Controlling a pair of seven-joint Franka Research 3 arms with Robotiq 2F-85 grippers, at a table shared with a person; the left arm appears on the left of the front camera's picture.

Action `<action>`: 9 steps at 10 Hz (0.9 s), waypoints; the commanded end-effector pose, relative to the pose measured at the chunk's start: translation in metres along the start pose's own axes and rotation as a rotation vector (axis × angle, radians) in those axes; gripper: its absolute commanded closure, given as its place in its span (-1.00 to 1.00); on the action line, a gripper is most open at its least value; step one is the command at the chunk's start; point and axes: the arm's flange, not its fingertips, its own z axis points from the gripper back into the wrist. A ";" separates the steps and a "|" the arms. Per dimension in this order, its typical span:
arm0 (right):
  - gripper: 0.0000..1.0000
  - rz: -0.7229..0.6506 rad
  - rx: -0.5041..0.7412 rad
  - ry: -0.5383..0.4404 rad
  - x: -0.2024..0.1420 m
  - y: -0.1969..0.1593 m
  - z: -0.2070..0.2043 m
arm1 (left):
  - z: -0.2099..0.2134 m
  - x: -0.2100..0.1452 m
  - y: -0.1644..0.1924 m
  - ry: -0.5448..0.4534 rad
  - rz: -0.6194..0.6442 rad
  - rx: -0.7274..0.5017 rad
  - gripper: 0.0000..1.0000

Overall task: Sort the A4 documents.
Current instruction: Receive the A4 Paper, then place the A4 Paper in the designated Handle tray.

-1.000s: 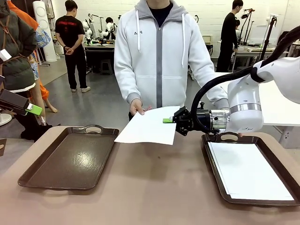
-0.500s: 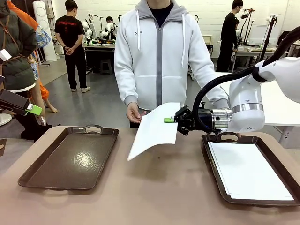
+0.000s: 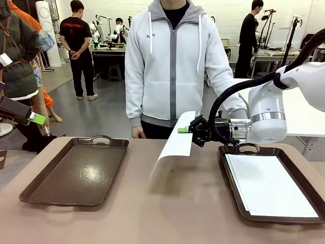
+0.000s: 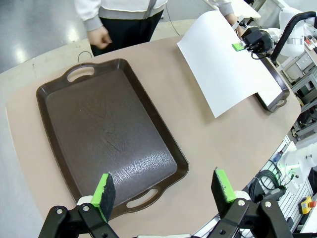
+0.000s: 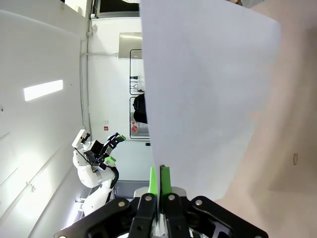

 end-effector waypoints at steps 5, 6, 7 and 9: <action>1.00 -0.005 -0.007 -0.013 0.000 -0.001 -0.004 | 0.000 0.000 0.001 -0.006 -0.007 -0.022 -1.00; 1.00 -0.005 -0.007 -0.013 0.000 -0.001 -0.004 | 0.000 0.000 0.001 -0.006 -0.007 -0.022 -1.00; 1.00 -0.005 -0.007 -0.013 0.000 -0.001 -0.004 | 0.000 0.000 0.001 -0.006 -0.007 -0.022 -1.00; 1.00 -0.005 -0.007 -0.013 0.000 -0.001 -0.004 | 0.000 0.000 0.001 -0.006 -0.007 -0.022 -1.00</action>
